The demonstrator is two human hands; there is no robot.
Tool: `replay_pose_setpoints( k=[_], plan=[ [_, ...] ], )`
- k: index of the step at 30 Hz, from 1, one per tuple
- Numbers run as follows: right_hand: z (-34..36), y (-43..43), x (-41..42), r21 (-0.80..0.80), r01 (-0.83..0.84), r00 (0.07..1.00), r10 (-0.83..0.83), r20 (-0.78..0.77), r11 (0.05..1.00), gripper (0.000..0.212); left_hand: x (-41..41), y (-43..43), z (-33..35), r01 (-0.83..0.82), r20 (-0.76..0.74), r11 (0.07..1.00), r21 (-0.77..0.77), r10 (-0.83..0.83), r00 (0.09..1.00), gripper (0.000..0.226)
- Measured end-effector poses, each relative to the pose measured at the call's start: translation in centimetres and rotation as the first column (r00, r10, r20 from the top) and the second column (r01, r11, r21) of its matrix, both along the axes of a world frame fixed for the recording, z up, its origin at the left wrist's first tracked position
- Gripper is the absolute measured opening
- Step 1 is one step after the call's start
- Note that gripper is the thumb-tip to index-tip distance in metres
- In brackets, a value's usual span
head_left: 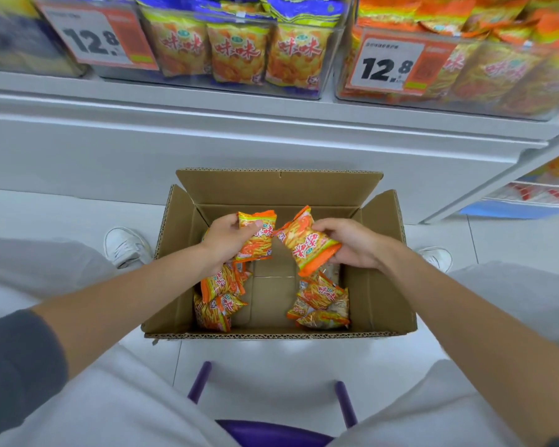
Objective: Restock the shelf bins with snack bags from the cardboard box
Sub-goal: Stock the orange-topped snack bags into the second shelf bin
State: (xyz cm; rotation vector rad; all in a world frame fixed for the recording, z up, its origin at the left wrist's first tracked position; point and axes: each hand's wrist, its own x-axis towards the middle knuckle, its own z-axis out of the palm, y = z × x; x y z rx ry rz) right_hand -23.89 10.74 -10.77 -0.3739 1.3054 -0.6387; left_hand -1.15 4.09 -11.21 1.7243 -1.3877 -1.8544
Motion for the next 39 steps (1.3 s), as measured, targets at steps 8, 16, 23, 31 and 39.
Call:
replay_pose_setpoints(
  k=[8, 16, 23, 31, 39],
  plan=[
    [4.3, -1.3, 2.0, -0.23, -0.14, 0.989, 0.125, -0.082, 0.963, 0.039, -0.6, -0.9, 3.1, -0.029, -0.163, 0.999, -0.038, 0.023, 0.986, 0.034],
    [7.5, -2.8, 1.3, -0.185, -0.515, 0.738, 0.324, -0.591, 0.837, 0.043, -0.3, -2.6, 5.2, 0.06, -0.029, 0.936, -0.346, -0.075, 0.997, 0.033],
    [8.3, -4.5, 2.6, -0.406, -0.41, 0.793, 0.099, -0.601, 0.817, 0.083, -0.6, -2.2, 6.3, 0.239, -0.16, 0.971, -0.002, -0.237, 0.958, 0.05],
    [9.3, -4.5, 1.8, -0.561, -0.257, 0.926, 0.034, -0.377, 0.787, 0.079, -1.8, -2.7, 7.5, 0.144, -0.44, 0.96, 0.238, -0.026, 0.898, 0.061],
    [12.2, -3.4, 1.7, -0.515, -0.258, 0.896, 0.004, -0.444, 0.818, 0.078, -3.8, -2.2, 11.1, 0.057, -0.424, 0.997, 0.051, -0.03, 0.905, 0.036]
  ],
)
